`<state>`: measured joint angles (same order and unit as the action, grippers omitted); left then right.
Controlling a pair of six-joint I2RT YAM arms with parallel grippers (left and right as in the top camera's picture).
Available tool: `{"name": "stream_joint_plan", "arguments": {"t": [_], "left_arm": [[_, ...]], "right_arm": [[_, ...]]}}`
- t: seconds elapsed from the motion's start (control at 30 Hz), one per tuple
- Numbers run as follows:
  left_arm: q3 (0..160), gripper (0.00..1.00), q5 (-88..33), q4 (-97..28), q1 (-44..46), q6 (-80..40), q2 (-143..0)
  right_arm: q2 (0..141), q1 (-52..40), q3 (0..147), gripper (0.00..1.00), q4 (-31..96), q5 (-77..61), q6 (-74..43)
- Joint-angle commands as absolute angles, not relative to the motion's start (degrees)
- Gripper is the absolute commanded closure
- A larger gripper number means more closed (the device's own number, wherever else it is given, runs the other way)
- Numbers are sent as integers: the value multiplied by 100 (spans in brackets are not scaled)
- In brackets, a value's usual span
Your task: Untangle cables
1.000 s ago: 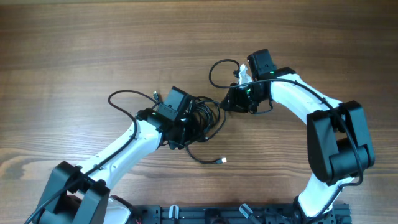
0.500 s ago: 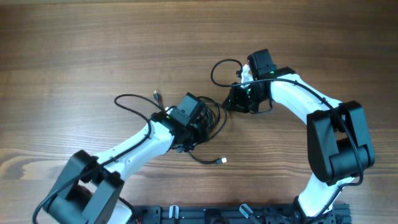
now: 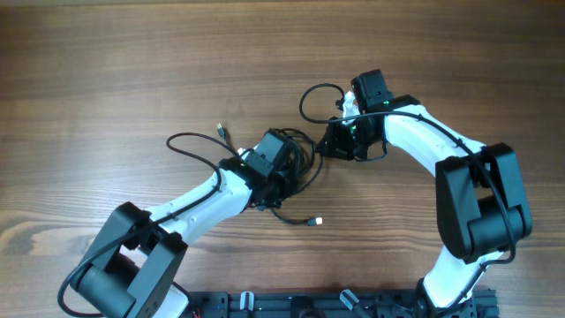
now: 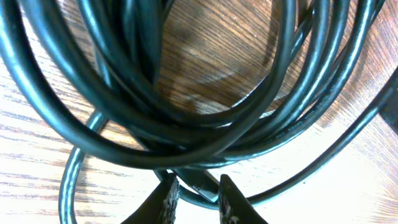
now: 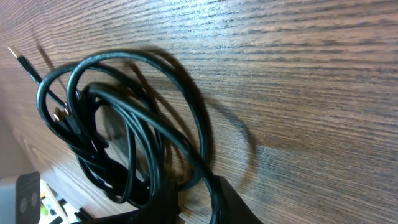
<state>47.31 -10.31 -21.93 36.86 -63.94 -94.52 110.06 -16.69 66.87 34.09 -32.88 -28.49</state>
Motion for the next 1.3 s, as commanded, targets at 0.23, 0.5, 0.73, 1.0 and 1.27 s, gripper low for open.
{"name": "stream_joint_plan", "arguments": {"t": [0.23,0.5,0.73,1.0,1.27], "left_arm": [[4683,67,-985,-2060,3570,-6545,-9990],[4685,69,-1087,-1914,3546,-6539,-9988],[4687,71,-1105,-1863,3546,-6495,-9988],[4751,75,-1160,-1861,3538,-6372,-9953],[4954,73,-1260,-2379,3256,-5675,-9087]], "right_arm": [[11122,-1653,6676,79,3415,-3192,-2740],[11122,-1653,6676,79,3433,-3188,-2696],[11122,-1653,6676,79,3428,-3148,-2698],[11122,-1653,6676,78,3430,-3146,-2694],[11122,-1653,6676,78,3430,-3144,-2696]]}}
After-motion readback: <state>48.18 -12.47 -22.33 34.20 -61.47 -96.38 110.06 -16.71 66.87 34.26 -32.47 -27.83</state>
